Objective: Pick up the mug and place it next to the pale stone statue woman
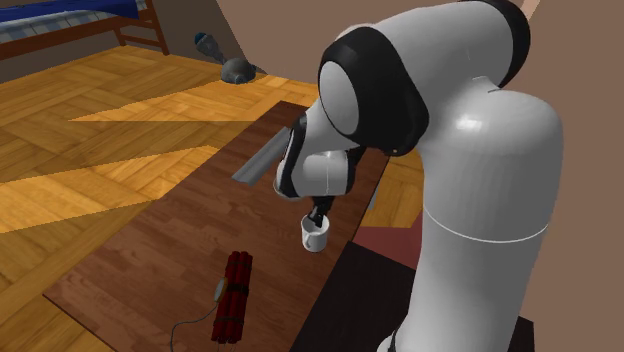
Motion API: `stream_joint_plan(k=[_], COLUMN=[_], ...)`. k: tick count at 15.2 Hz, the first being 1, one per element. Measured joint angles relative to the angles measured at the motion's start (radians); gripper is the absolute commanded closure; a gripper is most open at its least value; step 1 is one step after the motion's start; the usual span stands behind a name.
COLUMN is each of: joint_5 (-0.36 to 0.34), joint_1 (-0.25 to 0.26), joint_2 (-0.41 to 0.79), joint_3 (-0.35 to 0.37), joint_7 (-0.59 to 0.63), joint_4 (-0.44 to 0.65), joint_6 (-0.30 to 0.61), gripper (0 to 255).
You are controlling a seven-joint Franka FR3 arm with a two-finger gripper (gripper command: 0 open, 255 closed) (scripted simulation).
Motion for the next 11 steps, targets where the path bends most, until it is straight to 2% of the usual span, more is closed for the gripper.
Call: stream_joint_plan(k=[11], joint_5=[-0.237], joint_1=[0.064], joint_2=[-0.184], joint_3=[-0.108], joint_7=[0.178], joint_4=[-0.026], joint_6=[-0.124], gripper=[255])
